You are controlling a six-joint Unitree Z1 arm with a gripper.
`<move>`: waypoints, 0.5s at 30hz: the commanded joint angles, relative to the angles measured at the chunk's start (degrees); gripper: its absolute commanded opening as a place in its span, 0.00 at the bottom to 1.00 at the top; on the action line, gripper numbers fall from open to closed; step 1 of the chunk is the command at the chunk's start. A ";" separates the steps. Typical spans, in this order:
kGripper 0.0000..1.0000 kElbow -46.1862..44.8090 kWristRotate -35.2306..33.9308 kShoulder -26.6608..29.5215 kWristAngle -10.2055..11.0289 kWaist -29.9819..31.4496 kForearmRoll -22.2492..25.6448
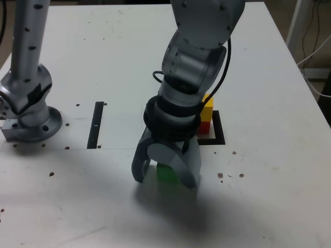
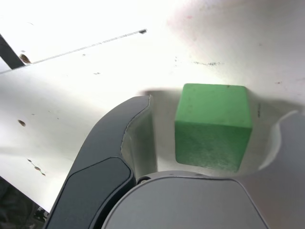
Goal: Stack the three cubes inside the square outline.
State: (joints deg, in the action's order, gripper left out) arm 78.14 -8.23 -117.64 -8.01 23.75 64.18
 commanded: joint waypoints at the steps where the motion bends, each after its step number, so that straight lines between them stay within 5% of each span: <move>1: 0.45 -0.42 -0.33 -0.12 -0.15 -0.11 -1.50; 5: 0.29 -0.88 -0.33 0.02 -0.01 -0.11 -3.38; 15: 0.28 -1.13 -0.12 0.09 -0.08 -0.11 -3.54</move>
State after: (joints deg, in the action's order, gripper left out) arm 77.10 -8.46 -117.64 -8.05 23.75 60.69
